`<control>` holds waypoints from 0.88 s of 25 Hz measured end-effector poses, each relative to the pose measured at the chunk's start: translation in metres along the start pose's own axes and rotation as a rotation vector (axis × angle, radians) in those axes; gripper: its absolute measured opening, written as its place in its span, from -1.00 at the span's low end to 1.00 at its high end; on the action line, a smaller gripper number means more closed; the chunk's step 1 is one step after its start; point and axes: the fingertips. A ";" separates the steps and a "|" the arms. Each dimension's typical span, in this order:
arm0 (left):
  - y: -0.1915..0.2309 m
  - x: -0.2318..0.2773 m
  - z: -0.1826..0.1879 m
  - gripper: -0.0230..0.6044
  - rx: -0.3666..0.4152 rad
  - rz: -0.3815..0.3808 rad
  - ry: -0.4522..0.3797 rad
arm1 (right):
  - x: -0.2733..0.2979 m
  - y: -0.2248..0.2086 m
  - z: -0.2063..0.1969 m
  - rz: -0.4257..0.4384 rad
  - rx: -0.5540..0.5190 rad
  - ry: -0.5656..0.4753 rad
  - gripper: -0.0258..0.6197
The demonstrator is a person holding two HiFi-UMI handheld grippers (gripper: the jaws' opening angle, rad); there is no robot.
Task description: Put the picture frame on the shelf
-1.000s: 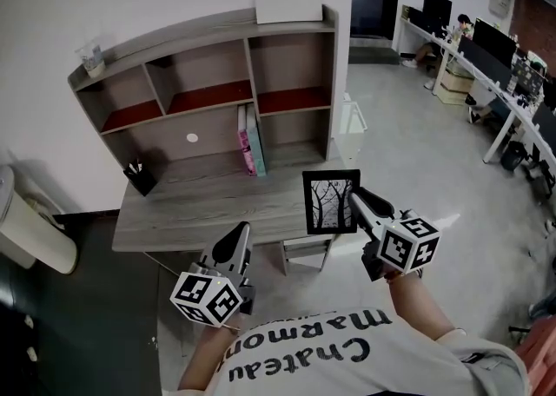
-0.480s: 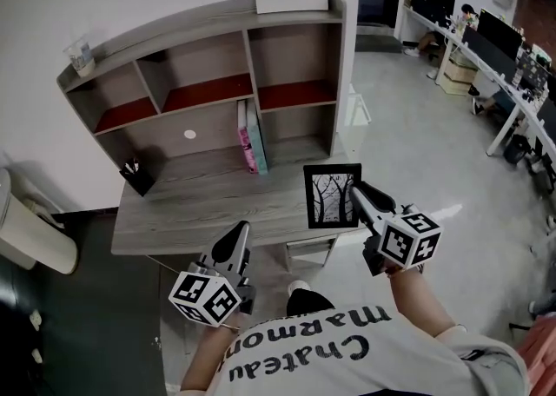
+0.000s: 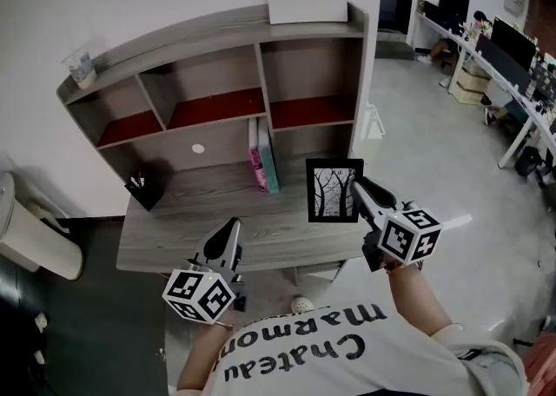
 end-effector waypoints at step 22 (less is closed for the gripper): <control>0.099 0.084 0.019 -0.87 0.049 0.082 -0.053 | 0.150 -0.026 0.100 0.077 -0.085 -0.126 -0.64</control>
Point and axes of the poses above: the fingertips, and each gripper's own axes: x forward along the fingers, y to its left, z out of its top, and after that the axes turned 13 degrees about x, right-handed
